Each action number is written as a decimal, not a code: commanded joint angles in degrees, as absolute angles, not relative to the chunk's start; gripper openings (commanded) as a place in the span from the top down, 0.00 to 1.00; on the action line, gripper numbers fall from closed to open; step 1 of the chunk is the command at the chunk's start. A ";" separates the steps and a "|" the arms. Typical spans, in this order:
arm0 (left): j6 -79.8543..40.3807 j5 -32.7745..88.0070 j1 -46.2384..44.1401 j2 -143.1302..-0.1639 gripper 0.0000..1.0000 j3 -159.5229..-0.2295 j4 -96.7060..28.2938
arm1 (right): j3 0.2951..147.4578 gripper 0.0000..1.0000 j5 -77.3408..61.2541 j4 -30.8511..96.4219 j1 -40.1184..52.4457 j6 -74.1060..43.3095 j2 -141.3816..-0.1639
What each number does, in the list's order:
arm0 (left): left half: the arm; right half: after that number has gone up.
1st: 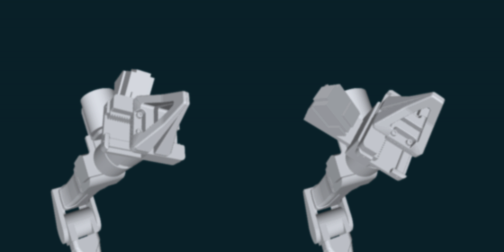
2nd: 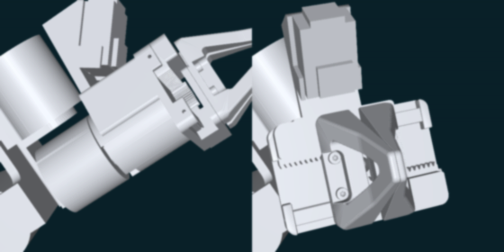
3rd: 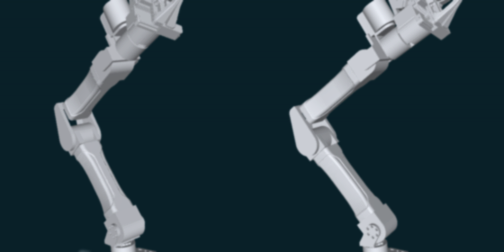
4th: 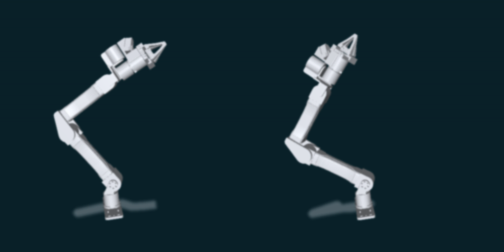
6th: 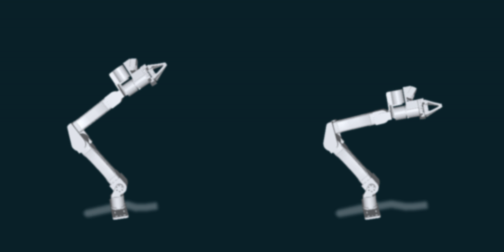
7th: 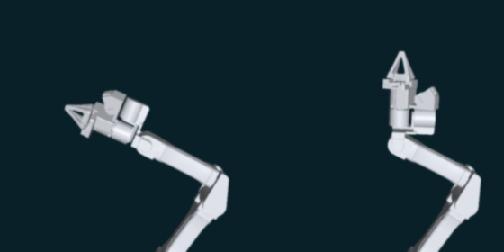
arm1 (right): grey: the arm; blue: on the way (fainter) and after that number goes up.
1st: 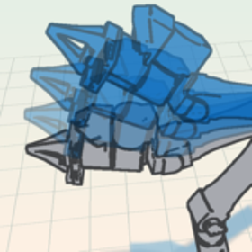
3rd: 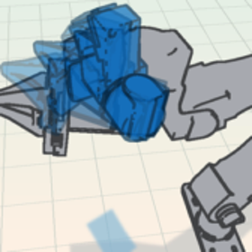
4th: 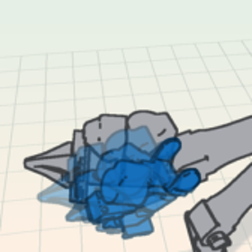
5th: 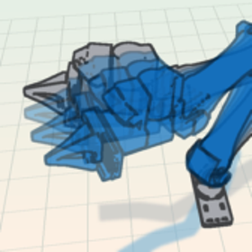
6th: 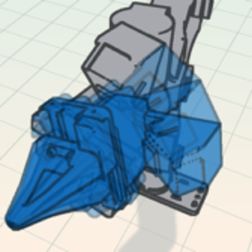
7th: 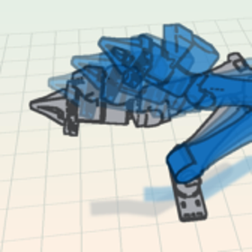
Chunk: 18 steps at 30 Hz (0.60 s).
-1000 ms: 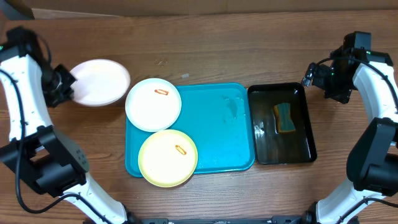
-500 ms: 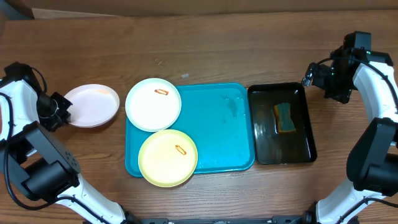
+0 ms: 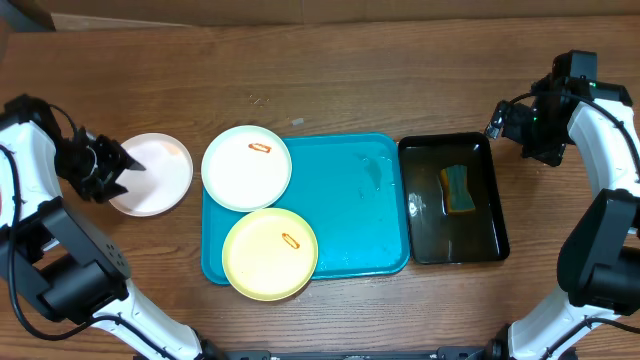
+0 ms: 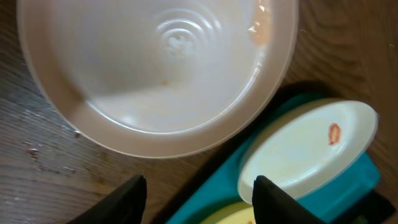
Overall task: Clean dirty plates on tray and stack at the side
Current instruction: 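Release the plate and move the left gripper toward the yellow plate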
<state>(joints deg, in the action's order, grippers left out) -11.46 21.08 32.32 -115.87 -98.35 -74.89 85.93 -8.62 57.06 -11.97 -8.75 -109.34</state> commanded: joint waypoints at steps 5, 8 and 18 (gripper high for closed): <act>-2.55 26.30 21.28 -107.63 0.45 -100.51 -84.93 | 86.48 0.00 -8.62 56.90 -11.92 -8.78 -109.14; -3.70 23.35 16.49 -103.42 0.46 -99.37 -85.47 | 86.48 0.00 -8.62 56.90 -11.92 -8.78 -109.14; -15.88 11.60 0.93 -83.42 0.43 -81.84 -81.80 | 86.48 0.00 -8.62 56.90 -11.92 -8.78 -109.14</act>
<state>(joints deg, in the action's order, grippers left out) -10.22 17.41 4.73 -88.53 -88.73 -82.72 85.93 -8.60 57.06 -11.97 -8.78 -109.34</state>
